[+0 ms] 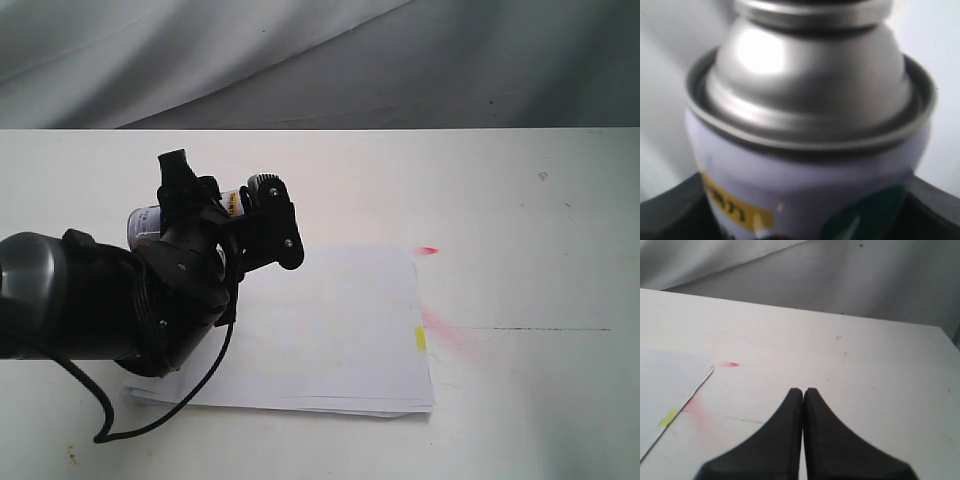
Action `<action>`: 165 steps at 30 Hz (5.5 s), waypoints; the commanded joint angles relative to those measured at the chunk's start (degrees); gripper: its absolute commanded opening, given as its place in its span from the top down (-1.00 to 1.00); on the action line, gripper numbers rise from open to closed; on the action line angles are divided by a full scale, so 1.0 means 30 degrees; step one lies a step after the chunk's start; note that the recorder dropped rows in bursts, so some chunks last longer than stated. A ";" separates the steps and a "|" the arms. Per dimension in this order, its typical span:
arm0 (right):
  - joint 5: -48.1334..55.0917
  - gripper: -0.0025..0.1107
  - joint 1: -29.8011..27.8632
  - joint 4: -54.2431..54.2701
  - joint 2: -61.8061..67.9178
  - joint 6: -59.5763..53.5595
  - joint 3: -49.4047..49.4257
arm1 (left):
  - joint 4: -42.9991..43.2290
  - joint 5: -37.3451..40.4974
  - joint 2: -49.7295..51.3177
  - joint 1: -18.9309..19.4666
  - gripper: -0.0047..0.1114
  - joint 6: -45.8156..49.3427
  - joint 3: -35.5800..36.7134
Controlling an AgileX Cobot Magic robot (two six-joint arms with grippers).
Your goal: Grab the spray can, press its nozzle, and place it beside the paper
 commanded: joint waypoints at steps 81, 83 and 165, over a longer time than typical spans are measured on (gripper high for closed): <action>1.4795 0.96 0.4063 2.2588 3.8166 -2.3164 -2.4612 | -0.0223 -0.0261 -0.0156 -0.0072 0.92 -0.0316 0.0006; 1.4825 0.96 0.4091 2.2366 3.8166 -2.3605 -2.4612 | -0.0223 -0.0261 -0.0156 -0.0072 0.92 -0.0316 0.0006; 1.2659 0.96 0.7641 2.3898 3.9142 -2.6524 -2.4648 | -0.0223 -0.0435 -0.0156 -0.0072 0.92 -0.0320 0.0006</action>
